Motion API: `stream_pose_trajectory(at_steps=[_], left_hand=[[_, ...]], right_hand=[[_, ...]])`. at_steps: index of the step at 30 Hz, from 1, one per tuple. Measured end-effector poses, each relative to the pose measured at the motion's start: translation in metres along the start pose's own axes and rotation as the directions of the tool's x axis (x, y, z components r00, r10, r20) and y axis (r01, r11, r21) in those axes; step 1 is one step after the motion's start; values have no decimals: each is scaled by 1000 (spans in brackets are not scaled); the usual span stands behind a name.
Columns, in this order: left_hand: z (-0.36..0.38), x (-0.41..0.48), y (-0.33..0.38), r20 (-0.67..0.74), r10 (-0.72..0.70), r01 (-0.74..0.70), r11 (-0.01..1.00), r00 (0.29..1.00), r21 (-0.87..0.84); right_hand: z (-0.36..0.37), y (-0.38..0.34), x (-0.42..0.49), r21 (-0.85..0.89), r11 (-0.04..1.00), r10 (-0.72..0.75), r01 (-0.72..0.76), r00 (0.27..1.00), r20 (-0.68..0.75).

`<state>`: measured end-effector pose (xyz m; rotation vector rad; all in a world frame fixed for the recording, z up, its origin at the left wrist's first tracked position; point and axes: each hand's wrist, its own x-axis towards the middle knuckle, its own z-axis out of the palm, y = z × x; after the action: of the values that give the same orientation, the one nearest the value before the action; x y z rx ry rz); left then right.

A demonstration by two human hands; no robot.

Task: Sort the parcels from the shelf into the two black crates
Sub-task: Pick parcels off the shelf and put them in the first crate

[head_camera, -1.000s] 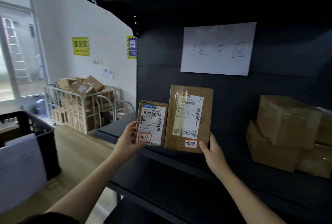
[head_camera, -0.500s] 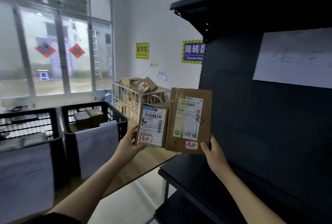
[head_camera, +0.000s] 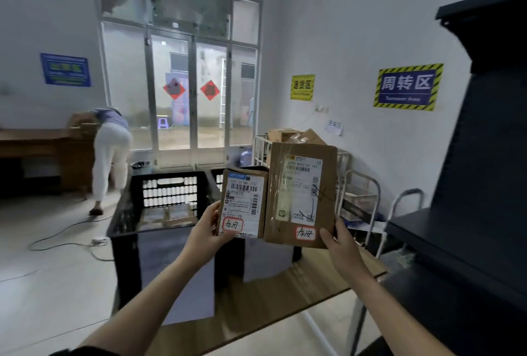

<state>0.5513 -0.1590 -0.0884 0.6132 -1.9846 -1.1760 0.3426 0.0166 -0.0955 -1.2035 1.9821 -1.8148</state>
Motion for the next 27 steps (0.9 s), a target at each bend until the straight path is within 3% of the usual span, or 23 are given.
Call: stream_pose_trajectory(at_steps=[12,27], left_hand=[[-136,1,-57,-194,-76,76,997,978,-7],[-188,90,-116,-285,-191,223,971,939,85]], right_hand=[[157,-22,50,78,997,-1,-17,975,224],[270,10,170,151,988,-5,-39,959,283]])
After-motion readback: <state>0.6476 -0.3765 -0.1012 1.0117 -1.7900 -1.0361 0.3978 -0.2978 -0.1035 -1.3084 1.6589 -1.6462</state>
